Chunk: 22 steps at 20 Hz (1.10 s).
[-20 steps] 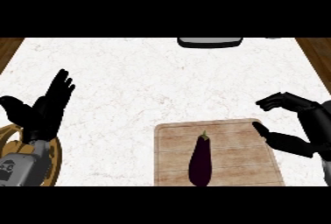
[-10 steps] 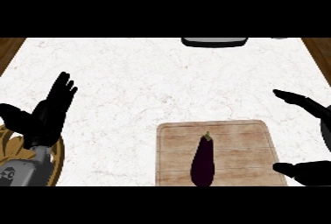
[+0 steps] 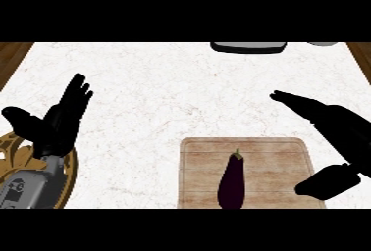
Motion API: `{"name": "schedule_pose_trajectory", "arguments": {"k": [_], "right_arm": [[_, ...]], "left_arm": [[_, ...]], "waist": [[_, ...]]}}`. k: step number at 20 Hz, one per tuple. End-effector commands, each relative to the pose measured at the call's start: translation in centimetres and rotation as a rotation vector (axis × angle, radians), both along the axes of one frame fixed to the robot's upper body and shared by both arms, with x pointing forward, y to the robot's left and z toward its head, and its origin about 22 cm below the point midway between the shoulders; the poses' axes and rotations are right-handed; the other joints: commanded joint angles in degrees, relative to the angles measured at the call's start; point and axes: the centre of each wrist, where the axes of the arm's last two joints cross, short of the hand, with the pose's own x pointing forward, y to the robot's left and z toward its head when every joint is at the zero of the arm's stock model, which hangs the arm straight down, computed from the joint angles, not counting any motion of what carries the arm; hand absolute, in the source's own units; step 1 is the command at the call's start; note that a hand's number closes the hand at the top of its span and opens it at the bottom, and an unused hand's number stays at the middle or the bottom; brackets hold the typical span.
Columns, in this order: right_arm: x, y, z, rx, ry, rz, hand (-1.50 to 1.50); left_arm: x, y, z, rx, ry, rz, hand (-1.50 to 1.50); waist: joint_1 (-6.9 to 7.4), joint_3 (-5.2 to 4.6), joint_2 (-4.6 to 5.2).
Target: Pick the eggplant from the cutting board and place it in the pan
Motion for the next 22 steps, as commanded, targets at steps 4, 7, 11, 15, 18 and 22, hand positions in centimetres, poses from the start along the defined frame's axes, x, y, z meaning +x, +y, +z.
{"name": "schedule_pose_trajectory", "arguments": {"k": [4, 7, 11, 15, 18, 22], "right_arm": [[1.8, 4.2, -1.7, -0.261, 0.282, 0.087, -1.5], [1.4, 5.5, -2.4, -0.346, 0.374, 0.139, -1.5], [1.6, 7.0, -2.2, -0.341, 0.396, 0.183, -1.5], [0.2, 8.1, -2.4, -0.476, 0.361, 0.198, -1.5], [-0.4, 8.6, -1.0, -0.565, 0.305, 0.166, -1.5], [-0.3, 12.3, -2.3, -0.572, 0.273, 0.162, -1.5]], "left_arm": [[0.0, -0.4, 0.8, -0.007, 0.009, -0.026, 0.0], [-0.4, -0.5, 0.0, -0.005, -0.002, 0.018, 0.0], [0.0, 1.5, 0.5, -0.026, 0.0, 0.026, 0.0], [-0.9, 2.2, 1.2, -0.001, 0.004, 0.009, 0.0], [-0.8, -0.2, -0.7, 0.001, 0.029, 0.017, 0.0], [-0.8, 0.9, -0.2, -0.02, 0.014, 0.026, 0.0]], "waist": [[0.76, -0.03, -0.06], [-0.52, 0.02, -0.22], [-1.33, 0.09, -0.26], [-1.17, 0.08, -0.4], [-1.86, 0.04, -0.52], [-1.17, 0.03, -0.33]]}}
